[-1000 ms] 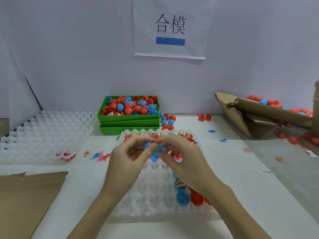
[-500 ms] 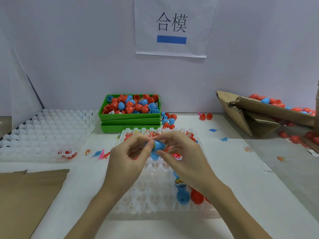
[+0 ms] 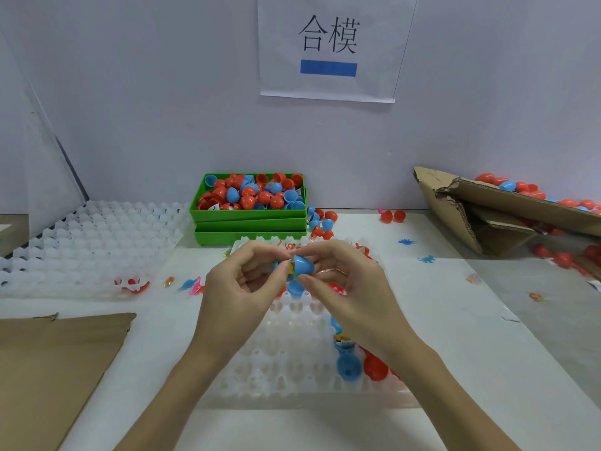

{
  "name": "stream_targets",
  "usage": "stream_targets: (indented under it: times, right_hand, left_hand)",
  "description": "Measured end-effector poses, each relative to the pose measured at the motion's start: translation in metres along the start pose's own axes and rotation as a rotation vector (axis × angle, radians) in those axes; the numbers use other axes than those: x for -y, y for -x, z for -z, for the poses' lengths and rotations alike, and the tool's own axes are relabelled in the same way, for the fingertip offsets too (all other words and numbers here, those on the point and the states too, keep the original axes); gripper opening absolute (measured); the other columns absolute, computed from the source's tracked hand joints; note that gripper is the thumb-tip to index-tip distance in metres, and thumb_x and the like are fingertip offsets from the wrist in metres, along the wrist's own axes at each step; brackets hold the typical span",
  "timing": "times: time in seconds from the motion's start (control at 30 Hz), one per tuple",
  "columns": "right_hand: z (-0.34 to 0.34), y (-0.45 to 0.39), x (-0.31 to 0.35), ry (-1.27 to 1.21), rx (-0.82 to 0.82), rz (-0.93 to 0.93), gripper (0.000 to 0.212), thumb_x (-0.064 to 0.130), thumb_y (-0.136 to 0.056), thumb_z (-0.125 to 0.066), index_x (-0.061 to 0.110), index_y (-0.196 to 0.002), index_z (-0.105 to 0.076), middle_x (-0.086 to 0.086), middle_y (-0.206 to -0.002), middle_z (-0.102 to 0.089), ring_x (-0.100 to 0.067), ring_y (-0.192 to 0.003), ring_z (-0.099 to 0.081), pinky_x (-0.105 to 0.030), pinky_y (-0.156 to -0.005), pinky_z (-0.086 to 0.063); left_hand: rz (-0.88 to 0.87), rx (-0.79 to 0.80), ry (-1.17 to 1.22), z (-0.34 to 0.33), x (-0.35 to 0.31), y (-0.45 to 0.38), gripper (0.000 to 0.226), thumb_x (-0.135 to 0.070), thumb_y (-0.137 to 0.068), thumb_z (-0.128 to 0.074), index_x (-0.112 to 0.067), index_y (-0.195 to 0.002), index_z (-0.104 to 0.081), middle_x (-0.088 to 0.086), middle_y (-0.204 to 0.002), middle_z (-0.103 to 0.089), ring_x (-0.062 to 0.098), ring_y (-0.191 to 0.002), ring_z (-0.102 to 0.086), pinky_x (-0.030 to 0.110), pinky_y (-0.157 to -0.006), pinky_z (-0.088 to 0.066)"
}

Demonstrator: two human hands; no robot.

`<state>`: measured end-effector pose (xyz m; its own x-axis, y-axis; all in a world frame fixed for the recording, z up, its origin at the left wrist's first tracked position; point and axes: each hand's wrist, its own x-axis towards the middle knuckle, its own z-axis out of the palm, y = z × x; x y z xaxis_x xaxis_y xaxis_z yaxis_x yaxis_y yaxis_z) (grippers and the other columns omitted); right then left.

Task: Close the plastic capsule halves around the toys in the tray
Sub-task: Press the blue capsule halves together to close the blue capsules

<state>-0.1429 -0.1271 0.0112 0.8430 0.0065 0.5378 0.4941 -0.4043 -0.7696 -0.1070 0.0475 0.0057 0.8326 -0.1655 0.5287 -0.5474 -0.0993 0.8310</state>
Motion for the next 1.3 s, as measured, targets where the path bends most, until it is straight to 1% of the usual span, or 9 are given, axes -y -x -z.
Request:
stream_targets:
  times: [0.2,0.33,0.53,0.7,0.77,0.87,1.07,1.17,1.3]
  right_hand:
    - [-0.0020,0.0003,-0.0034,-0.002,0.005,-0.008,0.033,0.009,-0.089,-0.077,0.014,-0.120,-0.069,0.002,-0.112,-0.070,-0.012,-0.101,-0.070,-0.022,-0.085,-0.059]
    - [-0.0036,0.0006,-0.0050,-0.021,0.003,-0.010,0.032,0.008,-0.089,-0.076,0.014,-0.120,-0.068,0.002,-0.112,-0.069,-0.011,-0.102,-0.070,-0.021,-0.084,-0.059]
    - [-0.0045,0.0008,-0.0062,-0.041,-0.018,-0.035,0.031,0.009,-0.089,-0.077,0.014,-0.119,-0.068,0.003,-0.111,-0.070,-0.009,-0.100,-0.070,-0.020,-0.083,-0.059]
    - [-0.0058,0.0007,-0.0075,-0.037,-0.041,-0.048,0.031,0.008,-0.089,-0.077,0.016,-0.118,-0.068,0.003,-0.111,-0.071,-0.010,-0.100,-0.071,-0.021,-0.083,-0.059]
    - [-0.0050,0.0004,-0.0080,-0.070,-0.059,-0.069,0.029,0.009,-0.090,-0.076,0.015,-0.118,-0.068,0.004,-0.110,-0.072,-0.011,-0.100,-0.072,-0.022,-0.084,-0.060]
    - [-0.0034,-0.0003,-0.0080,-0.102,-0.067,-0.090,0.029,0.010,-0.090,-0.076,0.014,-0.118,-0.067,0.005,-0.109,-0.073,-0.011,-0.100,-0.072,-0.022,-0.084,-0.060]
    - [-0.0052,0.0003,-0.0078,-0.105,-0.053,-0.126,0.030,0.011,-0.089,-0.076,0.018,-0.117,-0.067,0.007,-0.107,-0.072,-0.007,-0.098,-0.071,-0.019,-0.081,-0.059]
    - [-0.0047,0.0003,-0.0075,-0.100,-0.040,-0.120,0.029,0.012,-0.090,-0.076,0.017,-0.117,-0.066,0.008,-0.106,-0.072,-0.008,-0.098,-0.071,-0.021,-0.081,-0.060]
    - [-0.0022,0.0006,-0.0085,-0.044,-0.023,-0.099,0.030,0.009,-0.090,-0.075,0.017,-0.117,-0.066,0.009,-0.107,-0.070,-0.005,-0.099,-0.070,-0.018,-0.080,-0.058]
  left_hand:
    - [0.043,-0.063,-0.010,-0.0010,0.0045,-0.0007,0.016,-0.013,-0.087,-0.081,-0.025,-0.095,-0.074,-0.015,-0.094,-0.076,0.006,-0.095,-0.074,0.013,-0.076,-0.057]
    - [0.119,-0.089,0.093,-0.0013,0.0043,-0.0010,0.024,-0.018,-0.085,-0.083,-0.026,-0.107,-0.077,-0.012,-0.099,-0.079,0.007,-0.097,-0.076,0.016,-0.079,-0.059]
    - [0.186,-0.100,0.142,-0.0006,0.0018,-0.0022,0.015,-0.032,-0.075,-0.084,-0.022,-0.086,-0.079,-0.007,-0.091,-0.080,0.012,-0.084,-0.077,0.016,-0.067,-0.058]
    - [0.197,-0.096,0.116,-0.0003,0.0032,-0.0021,0.020,-0.036,-0.078,-0.080,-0.018,-0.087,-0.080,-0.005,-0.088,-0.080,0.012,-0.084,-0.077,0.020,-0.067,-0.061]
    - [0.183,-0.090,0.116,-0.0011,0.0035,-0.0019,0.018,-0.035,-0.082,-0.077,-0.020,-0.092,-0.080,-0.005,-0.090,-0.080,0.014,-0.086,-0.077,0.022,-0.071,-0.061]
    - [0.206,-0.059,0.166,-0.0006,0.0036,-0.0024,0.017,-0.032,-0.079,-0.079,-0.022,-0.093,-0.081,-0.006,-0.097,-0.081,0.014,-0.090,-0.077,0.018,-0.070,-0.059]
    - [0.248,-0.049,0.208,0.0025,0.0060,-0.0050,0.021,-0.028,-0.075,-0.081,-0.014,-0.089,-0.081,0.001,-0.095,-0.081,0.020,-0.089,-0.079,0.020,-0.071,-0.059]
    - [0.276,-0.036,0.258,0.0013,0.0061,-0.0051,0.024,-0.028,-0.076,-0.080,-0.011,-0.094,-0.081,0.004,-0.096,-0.081,0.024,-0.091,-0.079,0.023,-0.074,-0.061]
    - [0.294,-0.039,0.277,0.0004,0.0057,-0.0057,0.028,-0.030,-0.080,-0.076,-0.010,-0.099,-0.080,0.005,-0.098,-0.081,0.024,-0.090,-0.079,0.021,-0.073,-0.060]
